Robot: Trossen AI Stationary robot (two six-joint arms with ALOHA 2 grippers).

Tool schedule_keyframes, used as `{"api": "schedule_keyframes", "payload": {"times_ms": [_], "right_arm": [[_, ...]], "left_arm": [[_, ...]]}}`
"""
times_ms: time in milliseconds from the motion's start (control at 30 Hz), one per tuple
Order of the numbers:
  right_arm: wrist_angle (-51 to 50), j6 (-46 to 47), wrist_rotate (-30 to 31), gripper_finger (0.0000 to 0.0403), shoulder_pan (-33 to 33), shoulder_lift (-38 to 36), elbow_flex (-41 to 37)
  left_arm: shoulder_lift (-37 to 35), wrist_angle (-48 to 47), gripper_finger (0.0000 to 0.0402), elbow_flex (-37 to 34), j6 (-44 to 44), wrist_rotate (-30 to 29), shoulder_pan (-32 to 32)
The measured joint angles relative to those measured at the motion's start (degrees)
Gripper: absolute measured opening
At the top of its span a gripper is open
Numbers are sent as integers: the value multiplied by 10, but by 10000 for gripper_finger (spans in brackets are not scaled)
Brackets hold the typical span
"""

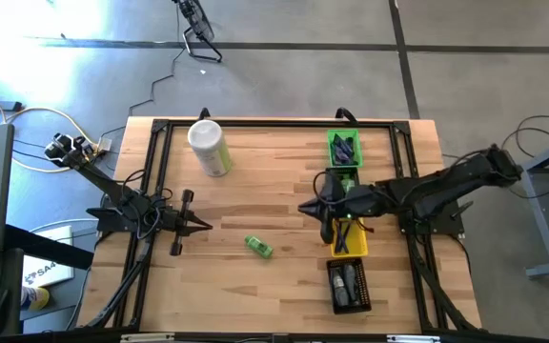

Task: Pick & Place Travel size toiletries
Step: Put the green shampoo into the top black basket

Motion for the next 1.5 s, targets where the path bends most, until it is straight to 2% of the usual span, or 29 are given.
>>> {"api": "schedule_keyframes", "payload": {"times_ms": [100,300,467,767,967,1300,1500], "right_arm": [[21,0,5,8,14,9,0],[97,1,6,4,23,76,3],[74,18,5,3,23,157,46],[-97,45,-2,3,23,288,189],[-117,45,-47,3,23,354,255],[-122,41,-70,3,22,437,278],[-98,41,-70,4,17,457,278]], "left_arm": [[0,0,7,0,0,0,0],[0,0,7,0,0,0,0],[0,0,7,0,0,0,0],[0,-1,7,0,0,-1,0],[0,-1,7,0,1,-1,0],[0,-1,7,0,1,-3,0],[0,0,7,0,1,-3,0]]}}
